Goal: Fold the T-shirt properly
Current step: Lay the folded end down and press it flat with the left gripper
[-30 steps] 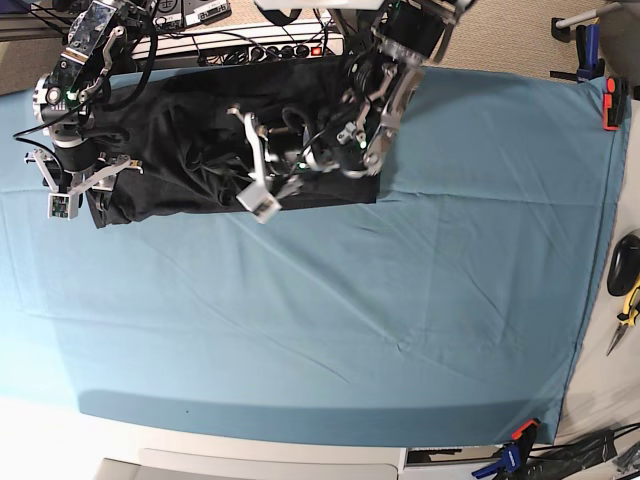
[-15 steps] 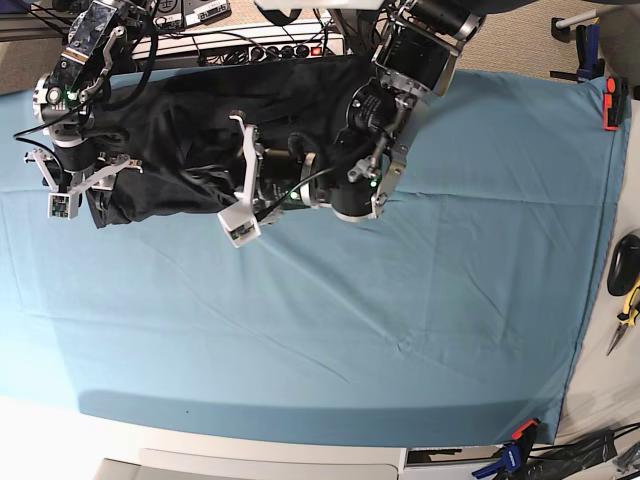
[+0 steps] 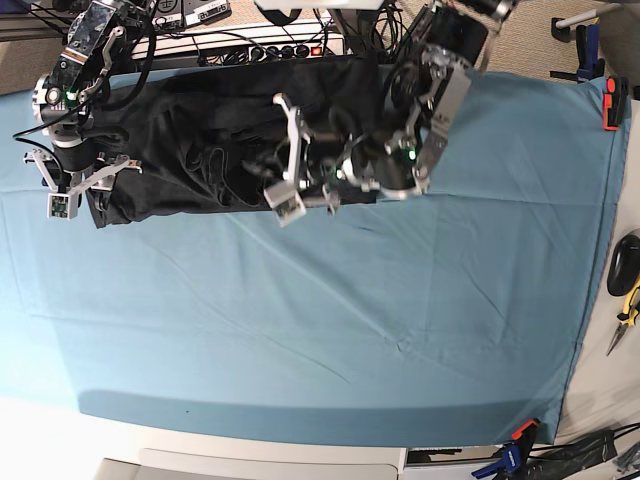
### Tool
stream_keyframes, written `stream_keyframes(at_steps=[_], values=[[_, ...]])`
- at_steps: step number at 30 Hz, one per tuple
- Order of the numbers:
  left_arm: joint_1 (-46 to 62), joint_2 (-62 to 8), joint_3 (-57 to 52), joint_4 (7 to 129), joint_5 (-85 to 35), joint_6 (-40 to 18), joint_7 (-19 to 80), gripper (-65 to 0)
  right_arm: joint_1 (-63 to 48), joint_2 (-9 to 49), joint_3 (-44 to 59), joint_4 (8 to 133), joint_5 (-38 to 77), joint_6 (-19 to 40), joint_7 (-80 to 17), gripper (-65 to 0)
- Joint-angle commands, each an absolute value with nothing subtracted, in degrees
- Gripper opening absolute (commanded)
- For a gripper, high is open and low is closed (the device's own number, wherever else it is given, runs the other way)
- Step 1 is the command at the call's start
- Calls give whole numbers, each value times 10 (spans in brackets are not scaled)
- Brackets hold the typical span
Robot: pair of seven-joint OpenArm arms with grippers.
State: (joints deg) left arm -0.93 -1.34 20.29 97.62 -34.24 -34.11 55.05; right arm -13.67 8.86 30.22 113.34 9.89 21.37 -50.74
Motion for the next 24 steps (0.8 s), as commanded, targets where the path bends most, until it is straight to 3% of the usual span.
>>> stream_keyframes(at_steps=[1,12,24], values=[[-12,-9,204,988,-335,-343,521,-650,-133,97,304,1142,101,212,-493,-384],[-3,-10,205,978,-179,-294,428,-650,-133,97,304,1142,101,212,-493,-384],[-13,-3,205,901,-166,-293,364,-650,-133,97,304,1142,107,212,-494,-384]])
